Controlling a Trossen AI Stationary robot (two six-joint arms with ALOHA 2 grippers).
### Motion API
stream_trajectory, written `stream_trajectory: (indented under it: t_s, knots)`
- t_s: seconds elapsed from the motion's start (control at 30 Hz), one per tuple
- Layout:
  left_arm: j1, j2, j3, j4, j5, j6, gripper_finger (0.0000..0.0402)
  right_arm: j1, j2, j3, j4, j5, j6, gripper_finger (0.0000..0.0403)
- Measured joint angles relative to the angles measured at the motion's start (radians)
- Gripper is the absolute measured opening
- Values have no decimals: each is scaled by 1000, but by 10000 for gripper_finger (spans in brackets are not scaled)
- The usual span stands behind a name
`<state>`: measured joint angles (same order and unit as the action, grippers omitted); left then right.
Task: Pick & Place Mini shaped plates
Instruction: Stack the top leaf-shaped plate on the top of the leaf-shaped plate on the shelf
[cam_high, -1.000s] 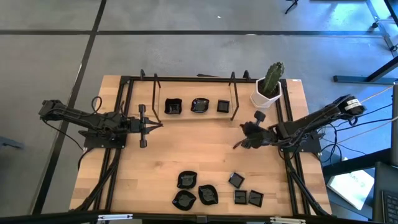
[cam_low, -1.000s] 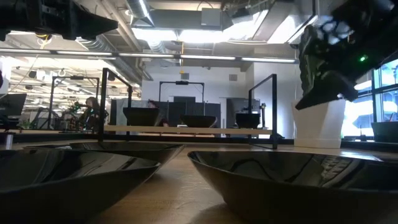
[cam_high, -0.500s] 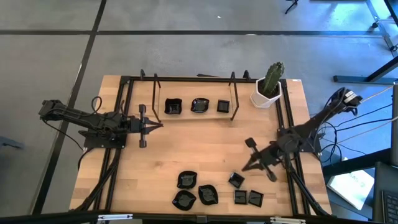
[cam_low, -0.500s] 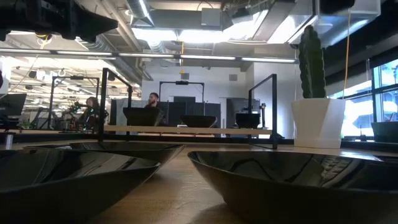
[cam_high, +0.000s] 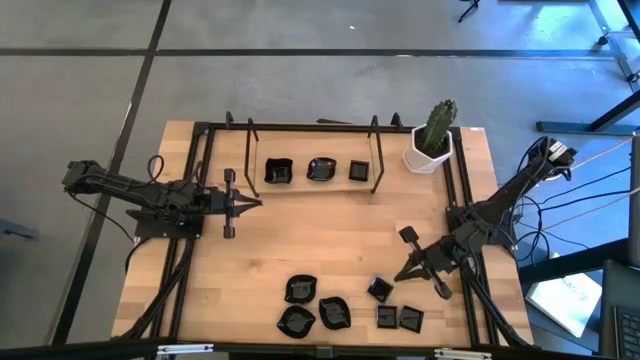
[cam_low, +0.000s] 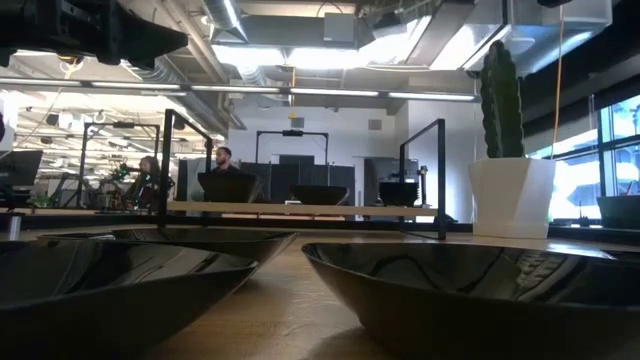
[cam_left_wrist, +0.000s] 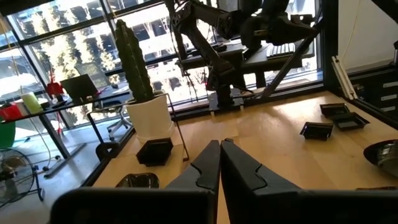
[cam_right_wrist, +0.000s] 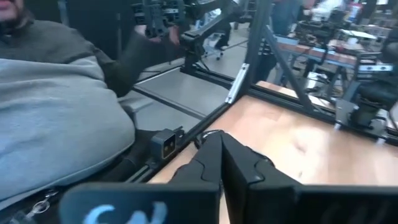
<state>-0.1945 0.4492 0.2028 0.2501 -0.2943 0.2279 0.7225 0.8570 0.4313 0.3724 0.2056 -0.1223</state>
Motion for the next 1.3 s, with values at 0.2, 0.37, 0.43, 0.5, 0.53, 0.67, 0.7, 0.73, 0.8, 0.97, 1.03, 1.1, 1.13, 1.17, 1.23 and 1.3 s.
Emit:
stream_trajectory:
  t_s: [0.2, 0.37, 0.43, 0.5, 0.53, 0.67, 0.7, 0.73, 0.8, 0.97, 1.03, 1.1, 1.13, 1.17, 1.23, 1.3]
  knots:
    - [0, 0, 0, 0, 0, 2, 4, 16, 0, 0, -2, 174, 16, 3]
    - [0, 0, 0, 0, 0, 2, 8, 14, 7, 0, -3, 325, 13, 3]
    - [0, 0, 0, 0, 0, 2, 8, 14, 8, 0, -3, 325, 10, 3]
    - [0, 0, 0, 0, 0, 2, 7, 14, 8, 0, -3, 328, 10, 3]
    - [0, 0, 0, 0, 0, 2, 6, 14, 8, 0, -3, 344, 10, 3]
    - [0, 0, 0, 0, 0, 2, 4, 14, 8, -12, 16, 484, 10, 3]
    - [0, 0, 0, 0, 0, 2, 5, 14, 7, -26, 27, 521, 0, 3]
    - [0, 0, 0, 0, 0, 2, 5, 13, 7, -41, 43, 552, -16, 3]
    - [0, 0, 0, 0, 0, 2, 7, 13, 7, -73, 87, 591, -45, 3]
    - [0, 0, 0, 0, 0, 2, 6, -8, -2, -153, 211, 588, -97, 3]
    - [0, 0, 0, 0, 0, 2, 4, -22, -4, -180, 252, 587, -101, 3]
    - [0, 0, 0, 0, 0, 2, 4, -36, -4, -200, 265, 576, -111, 3]
    - [0, 0, 0, 0, 0, 2, 5, -43, -4, -204, 266, 561, -121, 3]
    - [0, 0, 0, 0, 0, 2, 5, -50, -4, -207, 267, 545, -124, 3]
    - [0, 0, 0, 0, 0, 2, 7, -62, -4, -208, 266, 515, -115, 3]
    - [0, 0, 0, 0, 0, 2, 8, -69, -4, -208, 266, 478, -96, 3]
